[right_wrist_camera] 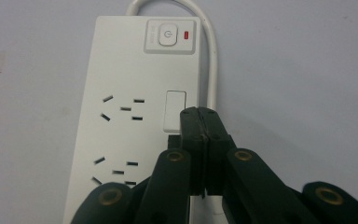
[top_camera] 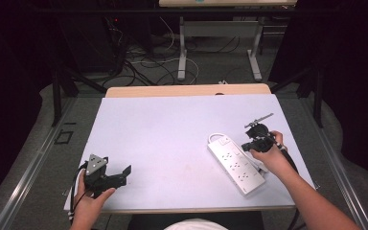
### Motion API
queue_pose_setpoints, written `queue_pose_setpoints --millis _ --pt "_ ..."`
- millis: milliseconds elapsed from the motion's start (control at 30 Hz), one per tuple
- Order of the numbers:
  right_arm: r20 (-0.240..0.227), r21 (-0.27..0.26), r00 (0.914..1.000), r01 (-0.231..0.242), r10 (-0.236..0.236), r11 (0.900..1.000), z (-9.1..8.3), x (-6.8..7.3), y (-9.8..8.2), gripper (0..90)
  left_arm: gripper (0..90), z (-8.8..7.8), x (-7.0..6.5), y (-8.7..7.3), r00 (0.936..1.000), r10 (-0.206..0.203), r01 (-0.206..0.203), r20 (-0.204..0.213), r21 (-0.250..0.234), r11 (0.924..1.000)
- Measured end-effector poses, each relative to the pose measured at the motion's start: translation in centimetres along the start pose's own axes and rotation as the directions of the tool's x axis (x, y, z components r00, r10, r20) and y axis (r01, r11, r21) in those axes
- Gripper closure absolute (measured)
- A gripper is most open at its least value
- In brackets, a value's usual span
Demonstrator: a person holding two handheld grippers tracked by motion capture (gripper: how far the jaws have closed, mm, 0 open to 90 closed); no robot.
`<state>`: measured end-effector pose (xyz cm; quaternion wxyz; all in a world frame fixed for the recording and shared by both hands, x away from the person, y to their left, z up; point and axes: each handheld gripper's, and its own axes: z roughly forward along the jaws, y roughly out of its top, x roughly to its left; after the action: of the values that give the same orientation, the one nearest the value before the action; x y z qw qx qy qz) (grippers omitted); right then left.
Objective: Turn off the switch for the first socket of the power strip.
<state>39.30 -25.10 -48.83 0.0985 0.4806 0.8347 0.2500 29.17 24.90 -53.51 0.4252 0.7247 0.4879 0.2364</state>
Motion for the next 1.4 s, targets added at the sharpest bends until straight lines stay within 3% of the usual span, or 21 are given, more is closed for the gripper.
queue_pose_setpoints --millis 167,200,333,700,767,867,900,1400 --pt "-0.002 0.017 1.0000 0.007 -0.007 1.000 0.6 0.0 0.2 90.0 5.5 0.0 0.0 0.0 1.0000 -0.001 0.001 0.001 0.001 1.0000" --pt "0.009 0.016 0.9998 -0.019 0.019 1.000 0.8 0.2 0.3 90.0 5.6 0.0 0.0 0.0 1.0000 0.000 0.000 0.000 0.001 1.0000" --pt "0.002 0.018 0.9999 0.013 -0.013 1.000 1.3 0.1 0.5 90.0 5.6 0.0 0.0 0.0 1.0000 -0.001 0.001 0.001 0.000 1.0000" --pt "0.002 0.047 1.0000 -0.004 0.004 0.999 2.4 0.4 0.8 90.0 5.7 0.0 0.0 0.0 1.0000 -0.002 0.002 0.001 0.001 1.0000" --pt "0.002 0.052 0.9999 0.013 -0.013 0.999 2.6 0.3 0.9 90.0 5.7 0.0 0.0 0.0 1.0000 -0.002 0.002 0.001 0.001 1.0000" --pt "0.012 0.059 0.9999 -0.010 0.009 0.998 2.8 0.5 0.9 90.0 5.7 0.0 0.0 0.0 1.0000 -0.001 0.001 0.002 0.001 1.0000" --pt "-0.005 0.062 1.0000 0.002 -0.002 0.998 2.8 0.4 0.8 90.0 5.8 0.0 0.0 0.0 1.0000 -0.001 0.001 0.002 0.001 1.0000" --pt "-0.018 0.055 0.9998 -0.001 0.002 0.998 2.9 0.5 0.8 90.0 5.8 0.0 0.0 0.0 1.0000 0.000 0.000 0.001 -0.002 1.0000"
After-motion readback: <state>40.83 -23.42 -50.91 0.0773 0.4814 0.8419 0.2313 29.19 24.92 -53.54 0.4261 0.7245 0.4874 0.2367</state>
